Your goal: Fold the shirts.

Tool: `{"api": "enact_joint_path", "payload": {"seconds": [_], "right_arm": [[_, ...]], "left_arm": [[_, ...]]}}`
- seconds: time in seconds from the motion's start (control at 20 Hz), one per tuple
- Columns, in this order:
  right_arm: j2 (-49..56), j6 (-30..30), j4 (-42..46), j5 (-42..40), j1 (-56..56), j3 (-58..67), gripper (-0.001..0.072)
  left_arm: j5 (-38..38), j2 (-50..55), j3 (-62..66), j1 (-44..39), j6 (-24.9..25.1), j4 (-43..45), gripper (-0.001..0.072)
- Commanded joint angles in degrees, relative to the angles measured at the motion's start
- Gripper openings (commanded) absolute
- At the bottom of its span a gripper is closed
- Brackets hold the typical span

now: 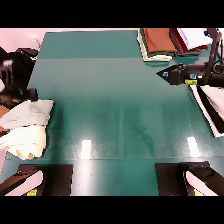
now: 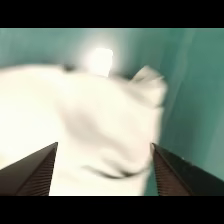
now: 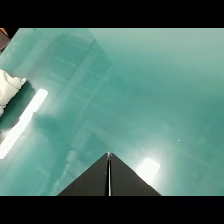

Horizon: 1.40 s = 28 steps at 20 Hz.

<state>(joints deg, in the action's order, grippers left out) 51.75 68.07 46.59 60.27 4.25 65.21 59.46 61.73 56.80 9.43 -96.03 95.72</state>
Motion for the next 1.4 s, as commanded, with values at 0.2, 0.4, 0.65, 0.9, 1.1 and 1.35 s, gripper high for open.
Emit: {"api": "enact_joint_path", "payload": {"seconds": [0.2, 0.4, 0.65, 0.9, 1.1, 1.35], "right_arm": [[-0.02, 0.0, -0.02, -0.42, 0.07, 0.04, 0.0018], [-1.14, 0.02, -0.68, -4.28, 0.02, 0.2, 0.0018], [-2.82, 0.13, -0.48, -6.29, -1.03, 7.78, 0.0017], [2.71, 1.36, -0.46, -1.92, -6.1, 23.61, 0.0017], [7.15, 1.66, -0.46, 2.45, -10.32, 33.53, 0.0017], [11.65, 2.93, -0.42, 9.25, -13.66, 41.42, 0.0017]], "left_arm": [[-6.73, 4.24, -9.22, 3.58, -2.67, -0.59, 0.0462], [-1.31, 0.72, 0.98, 3.3, -1.44, -1.53, 0.0026], [-1.68, -12.28, 21.86, -5.57, 0.74, -4.79, 0.0024], [0.57, -13.31, 36.28, -27.23, 1.57, -4.81, 0.0023], [-1.49, -7.89, 36.11, -43.76, 1.53, -4.81, 0.0023], [-3.61, 10.84, 36.11, -58.6, 3.61, -5.03, 0.0132]]}}
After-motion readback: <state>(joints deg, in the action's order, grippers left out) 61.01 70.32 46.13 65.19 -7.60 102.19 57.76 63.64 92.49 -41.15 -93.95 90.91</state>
